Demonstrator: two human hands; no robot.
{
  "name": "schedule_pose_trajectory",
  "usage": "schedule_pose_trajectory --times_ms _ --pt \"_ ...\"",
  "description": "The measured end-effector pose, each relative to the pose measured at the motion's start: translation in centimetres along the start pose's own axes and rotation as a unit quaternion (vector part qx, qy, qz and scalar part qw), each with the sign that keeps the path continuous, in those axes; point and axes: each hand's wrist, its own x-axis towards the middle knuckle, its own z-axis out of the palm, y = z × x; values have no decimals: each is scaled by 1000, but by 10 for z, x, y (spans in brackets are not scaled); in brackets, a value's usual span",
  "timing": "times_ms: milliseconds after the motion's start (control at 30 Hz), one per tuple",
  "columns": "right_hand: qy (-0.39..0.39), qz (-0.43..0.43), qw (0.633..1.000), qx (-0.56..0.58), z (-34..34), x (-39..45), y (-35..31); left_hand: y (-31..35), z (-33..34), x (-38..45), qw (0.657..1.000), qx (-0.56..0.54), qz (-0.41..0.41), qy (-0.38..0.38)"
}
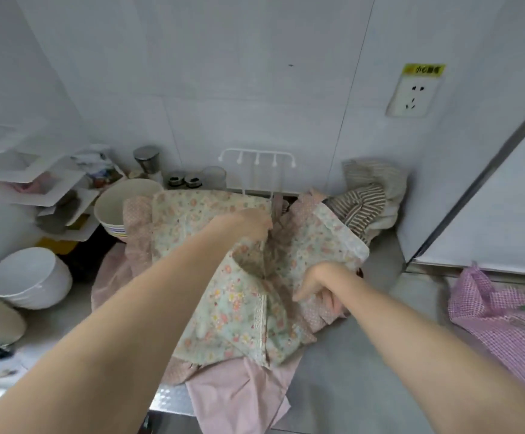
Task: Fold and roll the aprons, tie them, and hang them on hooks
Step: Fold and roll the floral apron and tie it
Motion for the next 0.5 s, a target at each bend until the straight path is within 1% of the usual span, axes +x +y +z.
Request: schedule_pose_trajectory --times_ms 33,67,133,200,267,300,400,467,500 --pt "-8 8 1000 1 11 6 0 -1 9 11 999 29 2 -17" --pt "-37 19 999 26 21 15 -1 1 19 13 998 48 -2 -32" --pt "-96 44 983 153 38 40 3 1 38 23 992 111 2 -53" --pt "-94 28 957 274 50 57 3 -2 41 26 988 146 -5 -41" --pt "-65 -6 941 332 50 63 0 -5 41 25 984 173 -15 -31" --pt "-53 -16 934 352 61 66 0 0 48 22 980 189 -15 -55" --pt "50 -14 939 339 45 66 -4 -3 48 17 976 207 -37 -53" --pt "114 -44 934 335 16 44 -7 -6 39 15 973 214 -62 -62" --pt "167 -64 929 325 -4 27 -7 -6 34 8 969 227 -70 -63"
